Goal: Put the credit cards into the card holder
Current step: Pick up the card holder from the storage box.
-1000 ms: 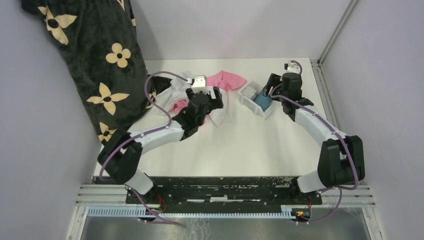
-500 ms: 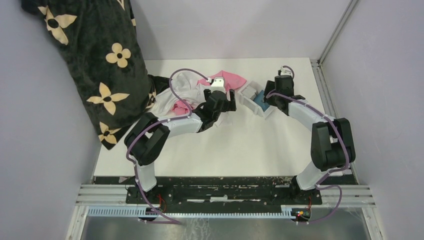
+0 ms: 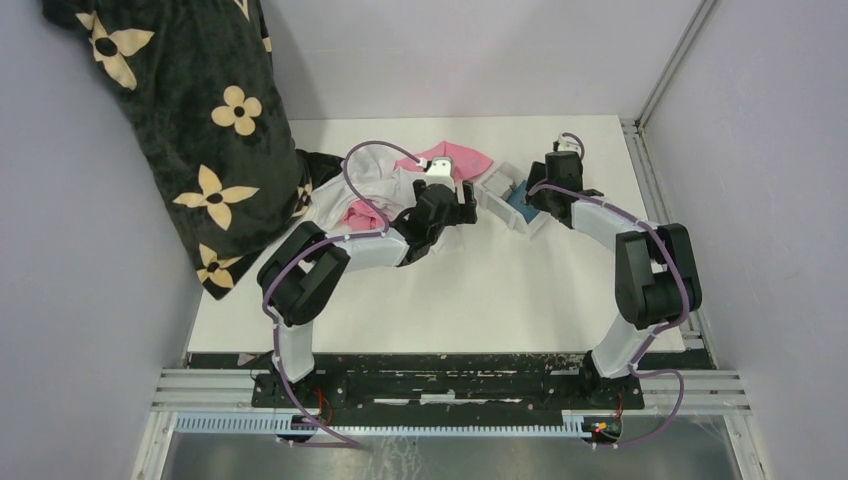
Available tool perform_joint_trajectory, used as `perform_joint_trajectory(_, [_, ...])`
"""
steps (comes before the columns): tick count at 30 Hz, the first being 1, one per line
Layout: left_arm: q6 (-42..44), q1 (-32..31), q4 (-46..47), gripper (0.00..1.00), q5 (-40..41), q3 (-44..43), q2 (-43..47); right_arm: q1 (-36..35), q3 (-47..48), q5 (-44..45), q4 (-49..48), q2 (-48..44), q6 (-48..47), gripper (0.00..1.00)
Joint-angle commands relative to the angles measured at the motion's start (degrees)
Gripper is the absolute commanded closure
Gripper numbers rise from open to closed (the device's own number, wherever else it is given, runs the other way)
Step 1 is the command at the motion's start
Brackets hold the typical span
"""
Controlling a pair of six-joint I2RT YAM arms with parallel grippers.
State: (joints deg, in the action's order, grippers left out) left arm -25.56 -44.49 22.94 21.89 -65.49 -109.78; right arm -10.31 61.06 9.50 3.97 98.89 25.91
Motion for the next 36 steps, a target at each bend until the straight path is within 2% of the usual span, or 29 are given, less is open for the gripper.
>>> perform_joint_trajectory(1, [-1.9,-0.33,6.65,0.08,-0.69,1.57,0.19,0.71,2.07,0.51,-5.25,0.72,1.22,0.35])
perform_joint_trajectory(9, [-2.28,-0.33,9.93,0.08,-1.0,4.15,0.37,2.19,0.05,-2.06,-8.73,1.87,3.57,0.36])
perform_joint_trajectory(17, [-3.12,-0.32,10.68,0.08,-1.31,5.23,1.07,3.36,-2.11,-9.96,-14.09,3.27,6.6,0.42])
perform_joint_trajectory(22, [-3.82,-0.33,10.68,0.08,-1.0,6.24,2.1,3.64,-3.33,-12.51,-14.63,2.25,6.82,0.55])
perform_joint_trajectory(23, [-4.02,-0.33,10.64,0.08,-0.9,6.45,2.34,3.67,-3.84,-13.41,-15.1,1.71,6.87,0.6])
perform_joint_trajectory(27, [-5.41,-0.32,10.64,0.08,-0.54,7.49,3.51,3.62,-5.02,-16.55,-15.61,-1.1,6.82,0.94])
perform_joint_trajectory(28, [-5.68,-0.29,10.59,0.08,-0.58,7.71,3.78,3.62,-5.06,-17.62,-15.41,-1.66,6.79,0.98])
perform_joint_trajectory(31, [-6.44,-0.35,9.71,0.08,-0.45,7.93,4.35,3.47,-5.34,-20.67,-14.85,-3.64,6.7,0.99])
perform_joint_trajectory(36, [-8.56,-0.4,9.11,0.08,-0.36,9.45,6.22,1.43,-6.46,-20.84,-12.77,-9.2,5.07,0.99])
